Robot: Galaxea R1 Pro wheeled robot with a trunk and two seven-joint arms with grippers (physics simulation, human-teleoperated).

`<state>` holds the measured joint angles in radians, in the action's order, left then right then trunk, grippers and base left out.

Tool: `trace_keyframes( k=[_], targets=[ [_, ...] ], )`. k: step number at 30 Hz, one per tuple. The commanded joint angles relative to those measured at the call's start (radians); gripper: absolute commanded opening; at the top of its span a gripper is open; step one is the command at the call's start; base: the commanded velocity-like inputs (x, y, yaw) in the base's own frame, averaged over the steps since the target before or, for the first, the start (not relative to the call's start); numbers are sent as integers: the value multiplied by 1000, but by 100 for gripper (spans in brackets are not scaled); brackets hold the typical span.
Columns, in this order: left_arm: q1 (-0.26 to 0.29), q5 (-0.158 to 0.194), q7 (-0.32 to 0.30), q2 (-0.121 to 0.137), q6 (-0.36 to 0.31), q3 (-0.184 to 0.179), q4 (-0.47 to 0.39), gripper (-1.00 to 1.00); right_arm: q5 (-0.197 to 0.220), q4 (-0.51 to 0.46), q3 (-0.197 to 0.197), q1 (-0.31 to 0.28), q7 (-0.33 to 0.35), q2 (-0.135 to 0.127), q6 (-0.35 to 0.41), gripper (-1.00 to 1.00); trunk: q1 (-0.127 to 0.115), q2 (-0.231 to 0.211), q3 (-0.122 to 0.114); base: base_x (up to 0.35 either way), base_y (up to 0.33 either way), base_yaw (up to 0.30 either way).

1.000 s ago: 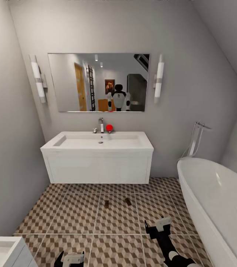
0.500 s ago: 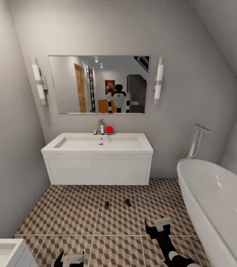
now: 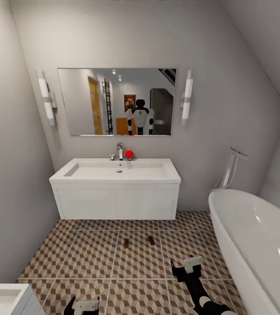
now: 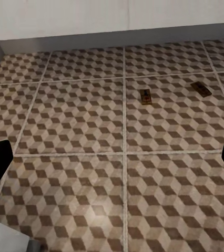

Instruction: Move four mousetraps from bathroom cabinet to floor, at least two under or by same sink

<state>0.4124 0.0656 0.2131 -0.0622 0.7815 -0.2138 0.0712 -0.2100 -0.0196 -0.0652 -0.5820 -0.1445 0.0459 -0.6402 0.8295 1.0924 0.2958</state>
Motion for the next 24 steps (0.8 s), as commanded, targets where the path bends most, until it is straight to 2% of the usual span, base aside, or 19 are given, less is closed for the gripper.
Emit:
trace_keyframes(
  k=[1, 24],
  targets=[
    [2, 7, 2, -1, 5, -9, 4, 100, -6, 1, -6, -1, -10, 0, -1, 100, -4, -6, -2, 0, 0, 0],
    [2, 7, 2, -1, 5, -9, 4, 100, -6, 1, -7, -1, -10, 0, -1, 100, -92, -167, -74, 0, 0, 0]
  ],
)
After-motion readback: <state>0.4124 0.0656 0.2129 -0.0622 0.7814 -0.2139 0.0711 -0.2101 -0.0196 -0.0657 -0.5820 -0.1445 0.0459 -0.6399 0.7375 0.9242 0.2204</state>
